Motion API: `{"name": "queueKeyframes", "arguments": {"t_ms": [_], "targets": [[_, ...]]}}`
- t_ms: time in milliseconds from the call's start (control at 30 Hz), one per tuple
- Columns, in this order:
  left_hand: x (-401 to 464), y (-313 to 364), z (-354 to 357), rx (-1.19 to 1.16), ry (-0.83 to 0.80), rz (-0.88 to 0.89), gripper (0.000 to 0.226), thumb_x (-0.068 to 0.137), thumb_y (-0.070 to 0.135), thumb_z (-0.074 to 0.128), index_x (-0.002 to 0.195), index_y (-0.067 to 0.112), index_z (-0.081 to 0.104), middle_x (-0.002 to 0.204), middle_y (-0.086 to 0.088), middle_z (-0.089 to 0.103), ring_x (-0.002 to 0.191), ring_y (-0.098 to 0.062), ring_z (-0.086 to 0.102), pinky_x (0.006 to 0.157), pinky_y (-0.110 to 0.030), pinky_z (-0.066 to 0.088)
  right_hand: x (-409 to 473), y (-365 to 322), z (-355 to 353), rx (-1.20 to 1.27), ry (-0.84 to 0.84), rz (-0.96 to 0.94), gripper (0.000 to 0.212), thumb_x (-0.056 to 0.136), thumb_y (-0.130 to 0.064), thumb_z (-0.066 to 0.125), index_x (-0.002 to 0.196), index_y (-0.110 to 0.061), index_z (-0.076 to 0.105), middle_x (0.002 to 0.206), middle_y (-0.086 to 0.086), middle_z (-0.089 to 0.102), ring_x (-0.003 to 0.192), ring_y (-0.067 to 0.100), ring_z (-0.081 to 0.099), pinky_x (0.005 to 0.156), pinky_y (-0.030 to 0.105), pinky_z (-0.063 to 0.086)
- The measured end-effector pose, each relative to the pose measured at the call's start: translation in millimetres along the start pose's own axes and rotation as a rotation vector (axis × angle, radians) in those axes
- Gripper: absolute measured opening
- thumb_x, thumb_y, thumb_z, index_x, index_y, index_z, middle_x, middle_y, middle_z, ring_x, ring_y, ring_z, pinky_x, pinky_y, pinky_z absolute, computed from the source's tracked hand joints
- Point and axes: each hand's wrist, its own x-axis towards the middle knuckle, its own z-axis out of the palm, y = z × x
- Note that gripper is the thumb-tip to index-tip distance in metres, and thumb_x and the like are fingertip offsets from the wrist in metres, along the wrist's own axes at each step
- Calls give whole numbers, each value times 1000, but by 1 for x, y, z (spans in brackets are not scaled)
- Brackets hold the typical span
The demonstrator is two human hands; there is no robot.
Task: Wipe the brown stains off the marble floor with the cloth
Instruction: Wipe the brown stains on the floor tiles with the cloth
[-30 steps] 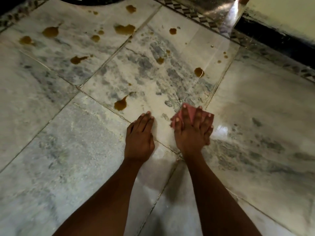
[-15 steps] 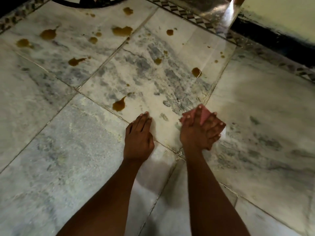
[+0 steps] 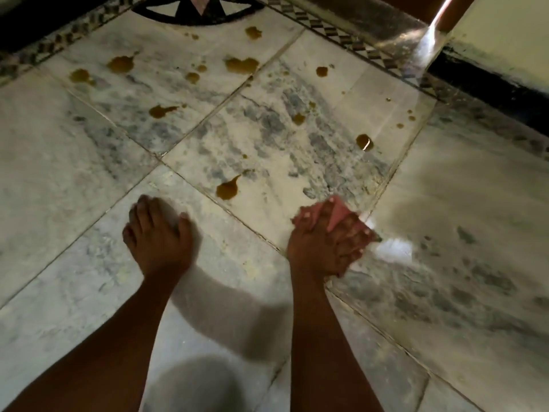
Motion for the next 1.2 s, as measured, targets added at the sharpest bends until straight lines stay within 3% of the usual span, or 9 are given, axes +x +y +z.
{"name": "queueKeyframes", "arguments": {"t_ms": [200,300,467,600,700,900,1000,1100,1200], "targets": [[2,2,4,-27,32,-45,70,103,50,39,157,5,41,165,-19,42,150,-41,41,118,-58,32,-46,50,-20,-200,-144,-721,68,103,-70,35,164,-56,7,180,0,-1,165,36,-9,130,58,0],[3,3,0,-34,10,-53,71,102,49,42,157,5,42,167,-17,40,153,-39,39,120,-57,31,-20,78,-39,-193,-145,-521,69,99,-72,24,161,-61,-2,180,2,0,165,38,-6,129,66,10],[5,1,2,-17,2,-72,68,102,48,49,156,8,44,167,-13,41,154,-35,38,121,-55,30,35,-15,10,-20,253,31,80,105,-65,34,167,-28,-1,162,33,39,148,62,34,113,79,33],[6,4,2,-19,-10,-70,67,102,47,50,157,9,43,168,-13,40,155,-35,37,121,-55,29,2,-36,21,-142,-49,-394,70,107,-59,33,169,-37,8,178,15,0,160,44,-13,127,71,5],[5,6,1,-12,-25,-76,67,102,47,46,157,8,42,167,-15,40,155,-37,36,121,-57,30,-32,14,-9,-195,-201,-711,67,104,-66,34,166,-49,13,180,2,-2,164,37,-12,129,62,5],[6,2,3,-1,-14,-93,68,102,49,45,158,10,42,167,-14,40,156,-35,35,122,-55,27,20,-39,25,-86,5,-198,73,105,-66,37,166,-48,1,178,15,2,160,53,-3,125,74,9],[7,3,3,4,-15,-91,69,101,49,45,158,11,42,168,-13,40,157,-33,34,122,-54,28,20,-107,52,-12,-36,-390,86,106,-57,39,157,-49,-30,176,20,10,160,54,3,125,73,11],[6,5,-1,2,-31,-103,69,102,50,44,158,10,41,169,-12,38,158,-32,33,123,-56,28,0,-102,42,-176,-181,-759,67,103,-63,27,166,-51,5,179,7,8,163,44,-1,128,67,12],[7,7,-5,0,-47,-104,68,102,49,43,158,10,41,170,-11,37,159,-32,31,123,-57,28,3,-61,23,-231,-197,-758,66,103,-66,32,165,-53,15,180,1,4,164,39,-5,127,65,13]]}}
